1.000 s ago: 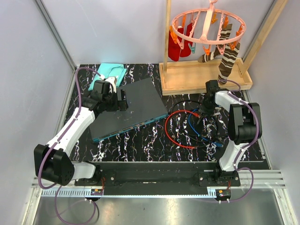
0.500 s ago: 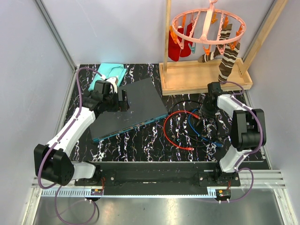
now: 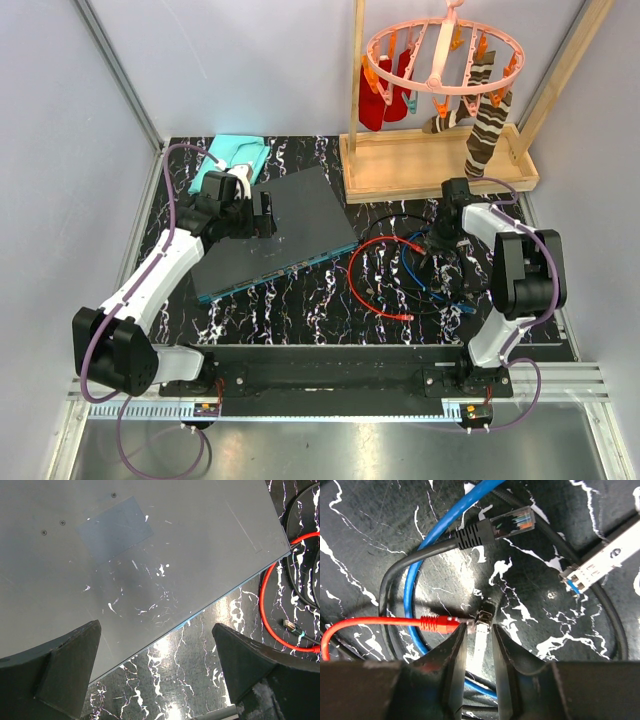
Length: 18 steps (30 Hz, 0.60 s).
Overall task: Insert the plug into the switch port
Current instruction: Pick up the plug from the center of the board.
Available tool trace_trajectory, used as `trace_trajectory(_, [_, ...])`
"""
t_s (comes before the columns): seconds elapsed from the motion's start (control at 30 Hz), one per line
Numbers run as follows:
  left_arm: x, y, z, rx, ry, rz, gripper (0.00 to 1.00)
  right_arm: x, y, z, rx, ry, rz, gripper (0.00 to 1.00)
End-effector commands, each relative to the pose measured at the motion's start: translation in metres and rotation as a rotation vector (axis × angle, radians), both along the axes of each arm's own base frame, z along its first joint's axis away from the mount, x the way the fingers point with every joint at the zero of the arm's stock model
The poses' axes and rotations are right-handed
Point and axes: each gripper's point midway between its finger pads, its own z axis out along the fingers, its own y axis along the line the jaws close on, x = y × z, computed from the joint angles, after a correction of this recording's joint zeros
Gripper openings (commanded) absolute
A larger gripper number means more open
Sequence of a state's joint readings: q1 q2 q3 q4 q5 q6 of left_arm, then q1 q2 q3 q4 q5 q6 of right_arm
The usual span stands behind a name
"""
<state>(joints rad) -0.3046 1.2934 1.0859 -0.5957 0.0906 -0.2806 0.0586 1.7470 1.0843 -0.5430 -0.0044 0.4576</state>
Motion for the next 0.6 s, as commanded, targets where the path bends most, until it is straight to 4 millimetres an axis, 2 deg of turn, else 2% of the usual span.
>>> trace_trajectory(0.0, [0.009, -0.008, 0.017, -0.027, -0.064, -0.022, 0.99, -0.003, 0.000, -0.013, 0.015, 0.022, -0.006, 0.32])
trace_trajectory(0.17, [0.007, -0.012, 0.017, -0.032, -0.065, -0.035, 0.99, -0.006, 0.000, -0.018, 0.022, 0.034, -0.008, 0.27])
trace_trajectory(0.23, [0.006, -0.016, 0.017, -0.031, -0.064, -0.049, 0.99, -0.006, 0.002, -0.012, 0.034, 0.019, -0.016, 0.19])
trace_trajectory(0.33, [0.003, -0.025, 0.020, -0.026, -0.085, -0.086, 0.99, -0.009, 0.004, 0.004, 0.050, -0.018, -0.022, 0.12])
trace_trajectory(0.57, [-0.013, -0.060, 0.035, -0.109, -0.113, -0.169, 0.99, -0.012, 0.028, 0.064, 0.201, -0.182, -0.036, 0.07])
